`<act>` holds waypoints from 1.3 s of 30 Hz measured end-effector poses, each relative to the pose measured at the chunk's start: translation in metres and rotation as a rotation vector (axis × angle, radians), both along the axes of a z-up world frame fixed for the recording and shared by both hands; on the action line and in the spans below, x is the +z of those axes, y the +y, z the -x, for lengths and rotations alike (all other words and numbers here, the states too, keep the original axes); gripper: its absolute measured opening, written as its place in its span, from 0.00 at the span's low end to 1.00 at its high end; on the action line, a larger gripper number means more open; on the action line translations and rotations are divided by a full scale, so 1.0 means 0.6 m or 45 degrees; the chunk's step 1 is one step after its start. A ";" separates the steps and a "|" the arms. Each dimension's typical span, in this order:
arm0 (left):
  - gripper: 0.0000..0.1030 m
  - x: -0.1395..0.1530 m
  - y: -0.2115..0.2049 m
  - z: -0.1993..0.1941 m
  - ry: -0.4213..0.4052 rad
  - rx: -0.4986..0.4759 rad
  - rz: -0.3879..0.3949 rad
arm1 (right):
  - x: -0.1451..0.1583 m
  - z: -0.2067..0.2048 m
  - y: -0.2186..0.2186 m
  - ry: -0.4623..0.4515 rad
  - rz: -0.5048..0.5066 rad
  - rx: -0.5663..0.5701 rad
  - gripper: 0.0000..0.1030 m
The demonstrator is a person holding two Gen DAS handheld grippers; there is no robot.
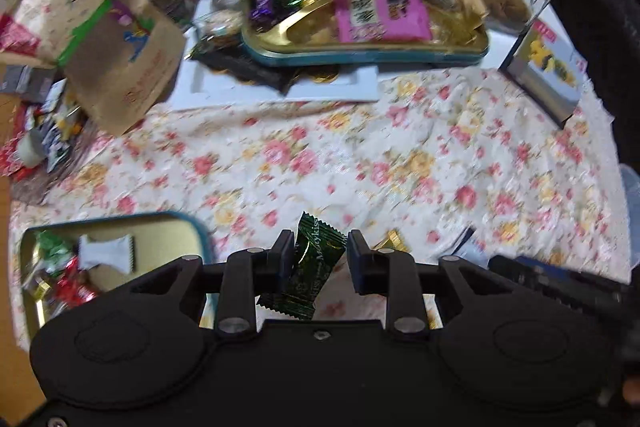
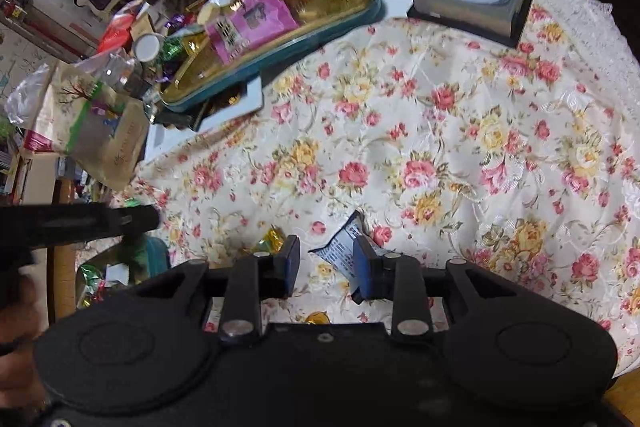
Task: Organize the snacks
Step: 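Carry both tools over the gold tray and open the left tool to drop candies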
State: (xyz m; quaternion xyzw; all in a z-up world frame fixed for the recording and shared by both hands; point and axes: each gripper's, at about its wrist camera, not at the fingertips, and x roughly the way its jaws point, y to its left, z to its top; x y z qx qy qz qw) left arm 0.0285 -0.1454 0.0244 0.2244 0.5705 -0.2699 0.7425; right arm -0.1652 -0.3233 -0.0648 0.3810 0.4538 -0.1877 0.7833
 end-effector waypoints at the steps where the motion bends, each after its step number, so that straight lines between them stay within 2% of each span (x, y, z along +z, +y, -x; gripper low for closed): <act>1: 0.36 0.000 0.007 0.002 -0.016 -0.002 -0.013 | -0.011 -0.006 0.000 0.017 0.005 0.008 0.34; 5: 0.36 -0.004 0.037 0.001 -0.028 0.026 -0.029 | -0.044 -0.025 0.003 0.072 0.031 0.017 0.35; 11: 0.36 -0.005 0.063 -0.015 0.046 0.072 0.000 | -0.066 -0.040 0.012 0.087 0.105 0.058 0.47; 15: 0.36 0.000 0.076 -0.029 0.074 0.109 0.017 | -0.082 -0.051 0.028 0.123 0.182 0.146 0.52; 21: 0.36 0.009 0.094 -0.043 0.090 0.147 0.045 | -0.109 -0.066 0.047 0.180 0.210 0.188 0.56; 26: 0.36 0.016 0.111 -0.052 0.075 0.165 0.051 | -0.108 -0.079 0.069 0.175 0.248 0.213 0.56; 29: 0.36 0.021 0.128 -0.063 0.070 0.196 0.062 | -0.109 -0.087 0.076 0.183 0.233 0.213 0.53; 31: 0.36 0.025 0.143 -0.073 0.067 0.223 0.070 | -0.108 -0.091 0.080 0.206 0.224 0.208 0.47; 32: 0.36 0.026 0.150 -0.077 0.065 0.236 0.072 | -0.108 -0.093 0.082 0.227 0.223 0.203 0.38; 33: 0.36 0.028 0.159 -0.082 0.063 0.254 0.075 | -0.106 -0.095 0.085 0.250 0.232 0.192 0.35; 36: 0.36 0.030 0.186 -0.097 0.056 0.300 0.078 | -0.102 -0.098 0.086 0.291 0.201 0.153 0.34; 39: 0.36 0.030 0.216 -0.110 0.050 0.346 0.075 | -0.089 -0.100 0.089 0.280 0.161 0.110 0.33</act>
